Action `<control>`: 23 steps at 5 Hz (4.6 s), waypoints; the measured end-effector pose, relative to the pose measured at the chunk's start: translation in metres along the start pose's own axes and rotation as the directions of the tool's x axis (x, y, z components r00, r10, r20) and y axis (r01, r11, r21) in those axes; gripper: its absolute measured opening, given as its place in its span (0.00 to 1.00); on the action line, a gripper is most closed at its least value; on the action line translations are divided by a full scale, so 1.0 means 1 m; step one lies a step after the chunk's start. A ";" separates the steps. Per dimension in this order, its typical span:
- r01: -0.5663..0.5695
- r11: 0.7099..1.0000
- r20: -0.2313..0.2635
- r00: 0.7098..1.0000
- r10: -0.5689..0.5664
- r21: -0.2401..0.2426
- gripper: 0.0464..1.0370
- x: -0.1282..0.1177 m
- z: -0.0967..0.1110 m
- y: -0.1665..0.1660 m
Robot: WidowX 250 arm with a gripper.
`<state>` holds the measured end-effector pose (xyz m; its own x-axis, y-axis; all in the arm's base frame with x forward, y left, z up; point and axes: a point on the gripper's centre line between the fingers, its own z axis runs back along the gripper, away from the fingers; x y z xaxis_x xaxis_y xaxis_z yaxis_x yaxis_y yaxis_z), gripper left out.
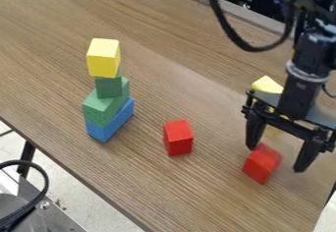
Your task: Put the red cube on top of the yellow cube
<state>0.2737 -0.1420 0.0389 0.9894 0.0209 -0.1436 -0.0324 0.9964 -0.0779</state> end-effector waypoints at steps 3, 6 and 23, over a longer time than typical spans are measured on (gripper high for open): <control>-0.064 0.997 -0.095 0.993 0.068 0.051 0.55 -0.008 -0.021 0.018; -0.061 0.997 0.093 0.994 0.057 0.047 0.54 -0.033 0.062 0.033; -0.723 0.689 0.004 0.690 0.724 -0.060 0.54 -0.065 0.128 0.200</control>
<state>0.2207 0.0667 0.1585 0.6596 0.7361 -0.1516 -0.7456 0.6663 -0.0088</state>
